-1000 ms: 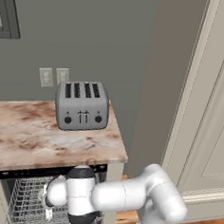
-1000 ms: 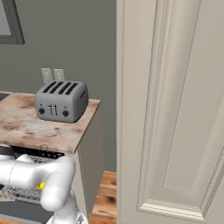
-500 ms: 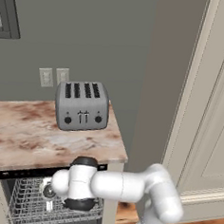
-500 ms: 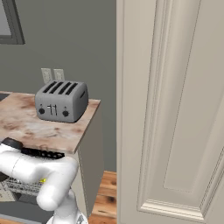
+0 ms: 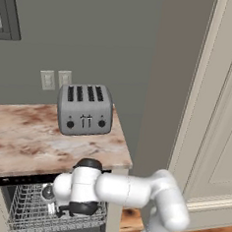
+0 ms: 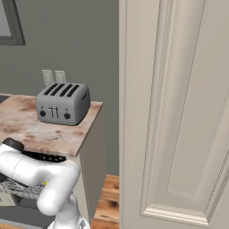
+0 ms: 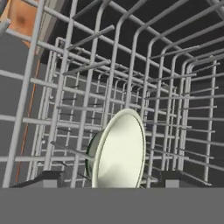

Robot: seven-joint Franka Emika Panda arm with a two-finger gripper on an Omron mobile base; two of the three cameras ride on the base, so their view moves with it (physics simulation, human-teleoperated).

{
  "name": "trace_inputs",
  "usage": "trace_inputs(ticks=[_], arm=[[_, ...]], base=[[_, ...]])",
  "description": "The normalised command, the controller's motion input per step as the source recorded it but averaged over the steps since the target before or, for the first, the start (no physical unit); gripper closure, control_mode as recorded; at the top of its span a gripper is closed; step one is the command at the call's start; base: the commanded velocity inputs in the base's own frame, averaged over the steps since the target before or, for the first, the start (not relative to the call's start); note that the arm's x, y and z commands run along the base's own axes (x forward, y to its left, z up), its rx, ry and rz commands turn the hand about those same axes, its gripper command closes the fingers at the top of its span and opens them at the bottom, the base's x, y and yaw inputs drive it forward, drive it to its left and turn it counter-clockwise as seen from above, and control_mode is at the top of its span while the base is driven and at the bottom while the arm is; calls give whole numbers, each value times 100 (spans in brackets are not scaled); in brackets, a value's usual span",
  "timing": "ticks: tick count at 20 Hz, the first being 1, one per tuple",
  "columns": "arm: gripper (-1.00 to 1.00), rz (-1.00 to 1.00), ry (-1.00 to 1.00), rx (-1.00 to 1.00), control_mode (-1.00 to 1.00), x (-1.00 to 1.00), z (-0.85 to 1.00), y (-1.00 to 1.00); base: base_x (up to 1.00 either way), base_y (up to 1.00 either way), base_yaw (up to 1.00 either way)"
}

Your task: Pick up the cup and bowl from the counter, place them in the dishwasher, and close the dishwasher door.

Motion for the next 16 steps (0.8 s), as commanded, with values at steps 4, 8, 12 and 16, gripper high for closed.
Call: trace_inputs(ticks=[4,8,12,16], arm=[[-100,0,-11,-10,-100,-81,31,28],[-100,0,-13,-9,-100,-92,24,28],[-100,0,-12,-4,-100,-83,34,23],[-100,0,-9,0,-100,-60,49,16]], base=[[0,0,0],[0,0,0],[0,0,0],[0,0,0]])
